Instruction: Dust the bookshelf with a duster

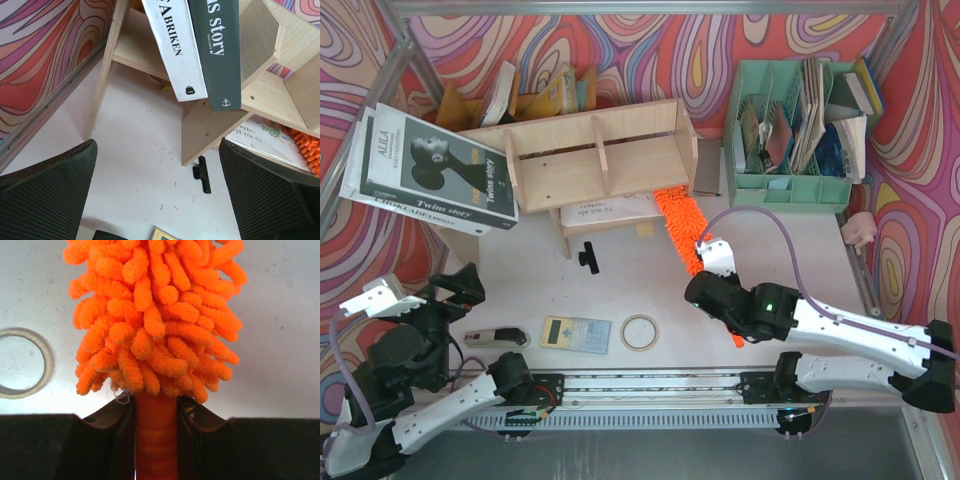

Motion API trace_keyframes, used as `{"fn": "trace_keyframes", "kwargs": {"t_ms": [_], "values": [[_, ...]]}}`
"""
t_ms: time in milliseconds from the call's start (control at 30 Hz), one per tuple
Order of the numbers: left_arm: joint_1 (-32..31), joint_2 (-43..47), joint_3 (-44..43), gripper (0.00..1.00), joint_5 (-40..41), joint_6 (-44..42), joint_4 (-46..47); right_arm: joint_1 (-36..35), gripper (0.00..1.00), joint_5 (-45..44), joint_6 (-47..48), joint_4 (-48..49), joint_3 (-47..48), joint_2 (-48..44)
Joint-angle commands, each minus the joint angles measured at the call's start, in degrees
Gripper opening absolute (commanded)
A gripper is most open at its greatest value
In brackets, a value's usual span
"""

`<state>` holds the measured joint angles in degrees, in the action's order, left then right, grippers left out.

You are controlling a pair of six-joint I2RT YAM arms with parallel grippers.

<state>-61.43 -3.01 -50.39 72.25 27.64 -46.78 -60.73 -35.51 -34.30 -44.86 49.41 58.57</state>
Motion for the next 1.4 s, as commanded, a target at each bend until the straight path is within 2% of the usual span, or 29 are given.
{"fn": "trace_keyframes", "kwargs": {"t_ms": [0,167,533,1133,1367], "values": [[-0.18,0.72,0.56,0.99,-0.19,-0.39,0.51,0.44,0.00,-5.82,2.70,3.66,5.59,-2.79],[-0.18,0.78,0.62,0.99,-0.11,-0.40,0.51,0.43,0.00,-7.07,4.39,3.15,8.68,-2.89],[-0.18,0.48,0.69,0.99,0.00,-0.74,0.90,0.44,0.00,-1.34,0.78,9.97,0.29,0.71],[-0.18,0.39,0.69,0.99,0.00,-0.74,0.82,0.27,0.00,11.42,7.88,19.32,-0.10,4.42],[-0.18,0.48,0.65,0.98,0.10,-0.66,0.64,-3.24,0.00,14.45,11.68,21.55,1.75,7.34]]}}
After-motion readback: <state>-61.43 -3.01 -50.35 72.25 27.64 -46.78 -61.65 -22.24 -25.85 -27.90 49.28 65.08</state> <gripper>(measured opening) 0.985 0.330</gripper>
